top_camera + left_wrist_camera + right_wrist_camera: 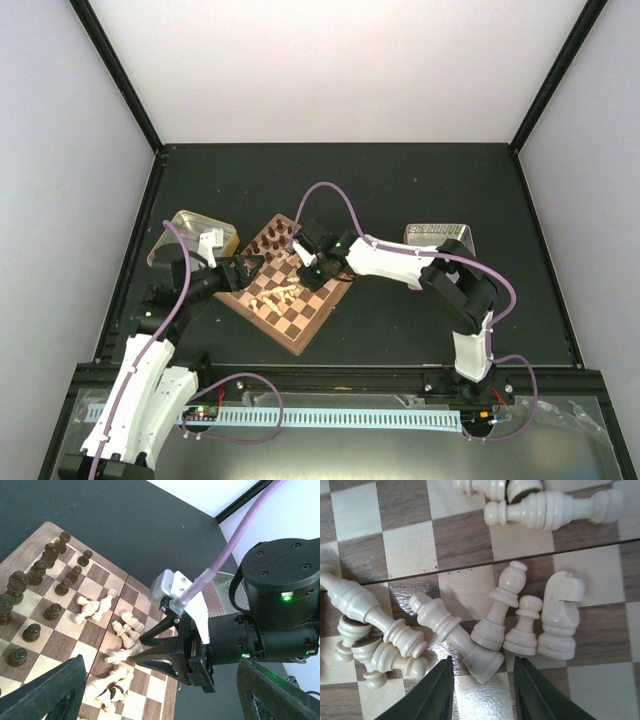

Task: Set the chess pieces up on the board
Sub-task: Pick up the chess piece from the chessboard.

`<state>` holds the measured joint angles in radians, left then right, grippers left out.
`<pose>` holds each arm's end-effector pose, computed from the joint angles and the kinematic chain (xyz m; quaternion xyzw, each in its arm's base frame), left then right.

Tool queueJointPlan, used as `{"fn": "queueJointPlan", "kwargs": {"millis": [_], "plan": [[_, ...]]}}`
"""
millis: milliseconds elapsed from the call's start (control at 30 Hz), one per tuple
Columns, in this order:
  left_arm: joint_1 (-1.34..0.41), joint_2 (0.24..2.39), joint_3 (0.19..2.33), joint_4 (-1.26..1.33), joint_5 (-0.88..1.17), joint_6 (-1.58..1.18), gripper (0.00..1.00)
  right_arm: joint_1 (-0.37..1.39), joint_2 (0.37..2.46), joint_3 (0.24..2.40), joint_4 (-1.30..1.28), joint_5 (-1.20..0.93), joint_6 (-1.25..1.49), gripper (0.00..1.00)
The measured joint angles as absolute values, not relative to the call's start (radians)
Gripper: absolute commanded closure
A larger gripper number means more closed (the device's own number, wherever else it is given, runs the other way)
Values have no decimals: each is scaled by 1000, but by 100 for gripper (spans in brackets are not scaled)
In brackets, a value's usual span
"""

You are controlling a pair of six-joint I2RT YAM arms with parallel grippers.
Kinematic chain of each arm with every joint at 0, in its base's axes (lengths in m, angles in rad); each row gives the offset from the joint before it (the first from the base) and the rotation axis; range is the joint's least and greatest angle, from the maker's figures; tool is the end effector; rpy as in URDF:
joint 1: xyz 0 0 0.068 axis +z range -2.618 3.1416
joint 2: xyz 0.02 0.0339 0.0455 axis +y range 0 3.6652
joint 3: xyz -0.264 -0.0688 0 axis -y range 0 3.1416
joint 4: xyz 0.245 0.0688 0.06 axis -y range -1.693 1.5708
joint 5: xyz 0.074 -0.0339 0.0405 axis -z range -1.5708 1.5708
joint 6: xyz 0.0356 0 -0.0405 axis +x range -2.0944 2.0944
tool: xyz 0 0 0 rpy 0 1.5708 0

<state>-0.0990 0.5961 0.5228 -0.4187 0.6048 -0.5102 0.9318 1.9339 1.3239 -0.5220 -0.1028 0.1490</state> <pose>0.1386 -0.0341 0.2548 -0.0175 0.8331 -0.3908 0.3911 0.2329 0.3196 0.1701 -0.3822 0.8968 0.1548 0.1606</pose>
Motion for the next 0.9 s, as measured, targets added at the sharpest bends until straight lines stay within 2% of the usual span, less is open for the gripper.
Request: {"fn": "queueJointPlan", "kwargs": {"millis": [233, 633, 900], "plan": [[-99, 596, 523, -419, 604, -510, 17, 932, 1923, 1385, -529, -46, 278, 77], [-99, 589, 513, -426, 602, -510, 17, 932, 1990, 1462, -570, -23, 364, 87], [-99, 589, 512, -426, 602, -510, 17, 932, 2015, 1469, -589, -28, 374, 87]]}}
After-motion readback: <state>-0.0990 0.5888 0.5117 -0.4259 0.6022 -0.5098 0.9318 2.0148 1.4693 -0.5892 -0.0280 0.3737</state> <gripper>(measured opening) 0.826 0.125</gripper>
